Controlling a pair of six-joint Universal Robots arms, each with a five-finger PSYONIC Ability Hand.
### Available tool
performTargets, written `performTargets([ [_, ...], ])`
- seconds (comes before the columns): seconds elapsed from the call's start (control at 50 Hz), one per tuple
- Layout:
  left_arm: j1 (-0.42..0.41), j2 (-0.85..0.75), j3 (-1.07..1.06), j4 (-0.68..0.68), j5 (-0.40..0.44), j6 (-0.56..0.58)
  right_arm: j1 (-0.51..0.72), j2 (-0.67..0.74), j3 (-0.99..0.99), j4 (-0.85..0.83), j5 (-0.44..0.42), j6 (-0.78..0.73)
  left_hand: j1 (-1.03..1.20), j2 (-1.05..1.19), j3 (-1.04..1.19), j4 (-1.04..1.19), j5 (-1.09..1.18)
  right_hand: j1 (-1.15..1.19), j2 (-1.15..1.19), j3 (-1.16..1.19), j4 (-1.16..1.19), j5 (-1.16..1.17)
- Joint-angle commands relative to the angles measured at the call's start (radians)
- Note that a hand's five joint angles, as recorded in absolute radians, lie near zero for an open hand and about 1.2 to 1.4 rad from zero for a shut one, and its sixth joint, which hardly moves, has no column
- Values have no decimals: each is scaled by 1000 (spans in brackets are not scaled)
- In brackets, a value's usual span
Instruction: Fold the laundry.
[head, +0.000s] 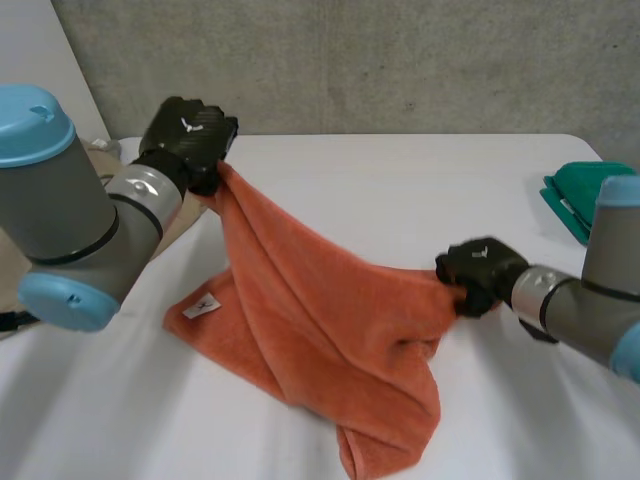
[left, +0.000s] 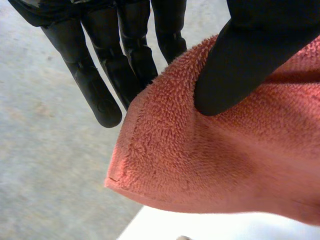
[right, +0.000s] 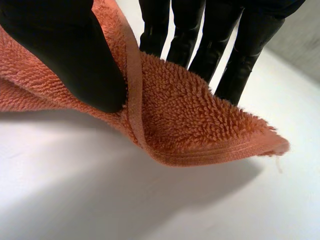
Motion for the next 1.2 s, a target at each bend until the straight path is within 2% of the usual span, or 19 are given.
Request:
performTargets([
  [0.02, 61, -125, 189, 123, -11, 7, 10, 57, -305, -32, 102, -82, 267, 200, 206, 196, 249, 450, 221, 216, 211, 255],
  [0.1, 79, -178, 390, 263, -55, 7, 42, 71, -503, -179, 165, -122, 267, 200, 206, 196, 249, 450, 221, 216, 211, 255],
  [0.12, 79, -181, 419, 292, -66, 7, 46, 69, -553, -284, 170, -125, 267, 200, 206, 196, 249, 450, 221, 216, 211, 255],
  [0.2, 84, -178, 505, 430, -101, 7, 48, 51, -609, -563, 201, -110, 267, 200, 206, 196, 249, 450, 221, 216, 211, 255],
  [0.28, 78, -154, 508, 502, -103, 5, 51, 25, -626, -656, 240, -106, 267, 200, 206, 196, 249, 450, 221, 216, 211, 255],
  [0.4, 86, -116, 423, 513, -95, 1, 52, 16, -598, -627, 250, -105, 267, 200, 206, 196, 249, 450, 221, 216, 211, 255],
  [0.5, 82, -105, 231, 519, -74, 2, 49, 6, -515, -589, 239, -107, 267, 200, 206, 196, 249, 450, 221, 216, 211, 255],
  [0.64, 69, -160, -4, 518, -54, 7, 46, 28, -341, -544, 159, -110, 267, 200, 206, 196, 249, 450, 221, 216, 211, 255],
  [0.78, 41, -286, -110, 506, -54, 10, 43, 124, -215, -445, 124, -125, 267, 200, 206, 196, 249, 450, 221, 216, 211, 255],
  [0.94, 20, -281, -179, 483, -55, 10, 30, 164, -186, -293, 126, -84, 267, 200, 206, 196, 249, 450, 221, 216, 211, 255],
  [1.06, 24, -221, -203, 481, -55, 8, -16, 181, -193, -271, 127, 121, 267, 200, 206, 196, 249, -300, -529, -534, -538, -494],
  [1.1, 23, -204, -208, 481, -55, 8, -36, 186, -202, -273, 130, 215, 267, 200, 206, 196, 249, -406, -635, -640, -644, -600],
  [1.2, 24, -191, -211, 480, -57, 8, -82, 206, -231, -256, 129, 329, 267, 200, 206, 196, 249, -456, -685, -690, -695, -651],
])
